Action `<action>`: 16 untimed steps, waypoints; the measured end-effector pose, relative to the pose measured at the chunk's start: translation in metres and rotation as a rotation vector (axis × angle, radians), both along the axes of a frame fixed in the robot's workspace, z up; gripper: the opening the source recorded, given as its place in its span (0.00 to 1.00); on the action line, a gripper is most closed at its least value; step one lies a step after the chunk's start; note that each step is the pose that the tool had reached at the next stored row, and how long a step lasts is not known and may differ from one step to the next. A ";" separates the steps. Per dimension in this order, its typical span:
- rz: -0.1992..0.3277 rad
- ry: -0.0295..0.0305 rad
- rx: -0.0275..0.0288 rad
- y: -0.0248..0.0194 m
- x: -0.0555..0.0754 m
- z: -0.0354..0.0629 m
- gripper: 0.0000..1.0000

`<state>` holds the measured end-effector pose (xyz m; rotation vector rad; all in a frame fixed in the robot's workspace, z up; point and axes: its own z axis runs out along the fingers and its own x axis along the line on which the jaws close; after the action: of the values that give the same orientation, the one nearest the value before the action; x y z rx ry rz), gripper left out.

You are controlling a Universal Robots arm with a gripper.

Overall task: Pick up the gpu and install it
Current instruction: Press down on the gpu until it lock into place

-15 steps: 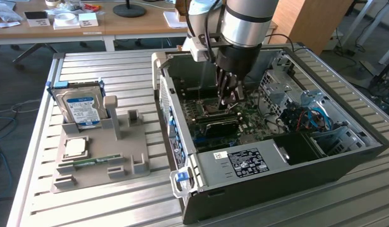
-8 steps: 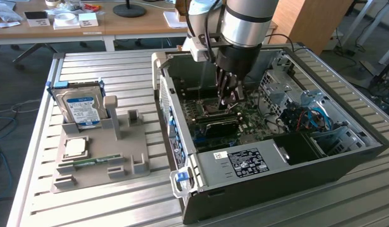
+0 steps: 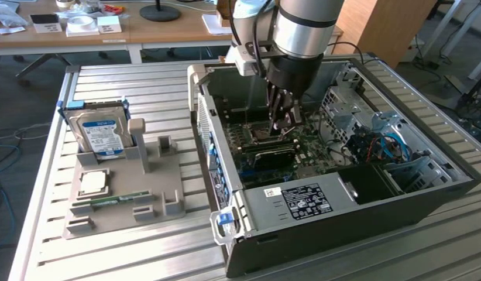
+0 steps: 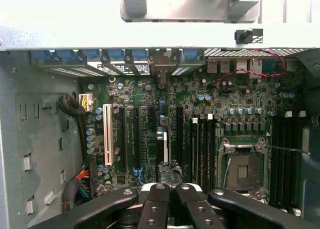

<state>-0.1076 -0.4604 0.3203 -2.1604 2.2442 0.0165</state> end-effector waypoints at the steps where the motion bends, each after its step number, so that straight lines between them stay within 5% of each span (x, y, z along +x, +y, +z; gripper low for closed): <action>1: 0.000 0.0000 0.0000 0.0000 0.000 0.0000 0.11; 16: 0.000 0.0000 0.0020 0.0000 0.000 -0.0062 0.11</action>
<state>-0.1076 -0.4604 0.3141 -2.1594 2.2432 0.0188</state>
